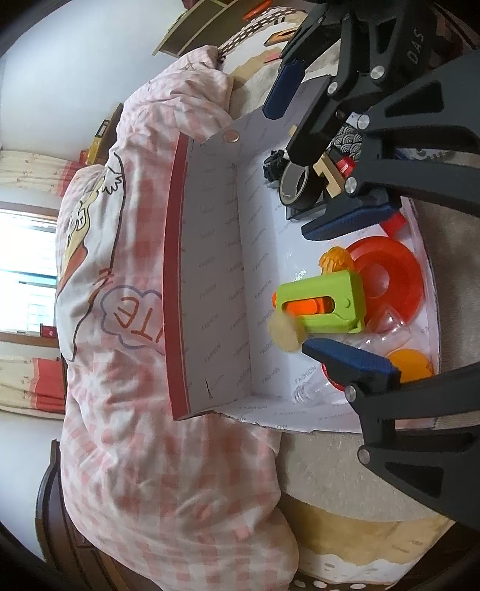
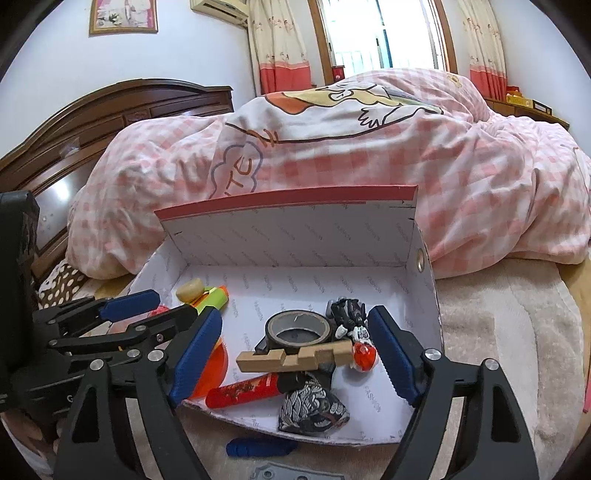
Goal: Organize objects
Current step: 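Lower and release the wooden disc and stick into the box with both tools, then withdraw both tools from the box toward the blue cylinder and grey plate, then grasp the blue cylinder with the left tool while the right tool grasps the grey plate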
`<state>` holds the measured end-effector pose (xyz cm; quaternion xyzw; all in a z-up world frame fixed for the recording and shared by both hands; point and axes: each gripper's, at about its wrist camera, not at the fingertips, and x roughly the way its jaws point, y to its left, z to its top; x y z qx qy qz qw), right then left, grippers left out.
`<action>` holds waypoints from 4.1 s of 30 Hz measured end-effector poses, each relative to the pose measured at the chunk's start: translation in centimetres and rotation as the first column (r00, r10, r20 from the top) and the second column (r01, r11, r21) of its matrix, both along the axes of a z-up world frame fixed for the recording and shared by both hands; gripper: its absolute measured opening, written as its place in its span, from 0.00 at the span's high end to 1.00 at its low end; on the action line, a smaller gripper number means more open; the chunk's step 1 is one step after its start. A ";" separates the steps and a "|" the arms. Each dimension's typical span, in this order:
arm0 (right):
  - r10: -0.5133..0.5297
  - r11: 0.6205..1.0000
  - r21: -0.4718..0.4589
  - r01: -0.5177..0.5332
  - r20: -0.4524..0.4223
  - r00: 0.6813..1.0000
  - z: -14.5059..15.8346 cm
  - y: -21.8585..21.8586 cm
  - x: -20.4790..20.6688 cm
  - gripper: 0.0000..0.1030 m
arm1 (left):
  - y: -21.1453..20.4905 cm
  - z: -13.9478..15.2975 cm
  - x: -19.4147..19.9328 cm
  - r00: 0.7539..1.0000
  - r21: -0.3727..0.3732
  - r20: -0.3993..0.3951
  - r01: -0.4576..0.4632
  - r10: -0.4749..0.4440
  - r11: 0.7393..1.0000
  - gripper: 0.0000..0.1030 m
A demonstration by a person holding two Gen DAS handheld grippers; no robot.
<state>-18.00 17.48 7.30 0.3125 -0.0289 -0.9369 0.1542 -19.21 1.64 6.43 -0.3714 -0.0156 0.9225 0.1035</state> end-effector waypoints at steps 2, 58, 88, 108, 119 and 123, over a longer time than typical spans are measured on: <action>0.000 1.000 -0.001 0.000 0.002 1.000 0.0 0.1 0.2 0.19 | 0.1 -0.1 -0.1 1.000 -0.009 0.002 0.002 -0.002 1.000 0.40; -0.061 0.998 -0.010 0.064 0.177 0.982 -3.7 2.8 10.3 0.19 | 1.3 -1.5 11.5 1.000 -0.032 0.015 0.003 -0.002 0.999 0.39; -0.141 0.981 0.166 0.103 0.239 0.961 -5.2 2.3 8.9 0.30 | 1.4 -1.9 11.0 0.997 0.028 0.073 -0.022 0.020 0.999 0.39; -0.091 0.995 0.064 0.078 0.233 0.968 -5.5 5.6 10.7 0.30 | 9.9 -4.7 5.9 0.981 -0.026 0.183 -0.059 0.063 0.998 0.40; -0.092 0.995 0.069 0.078 0.231 0.969 -5.6 5.5 10.7 0.30 | 9.6 -4.8 5.6 0.982 -0.058 0.162 -0.094 0.102 0.994 0.60; -0.095 0.994 0.080 0.079 0.230 0.969 -5.7 5.3 10.8 0.30 | 9.3 -4.7 6.1 0.984 -0.057 0.159 -0.069 0.078 0.996 0.60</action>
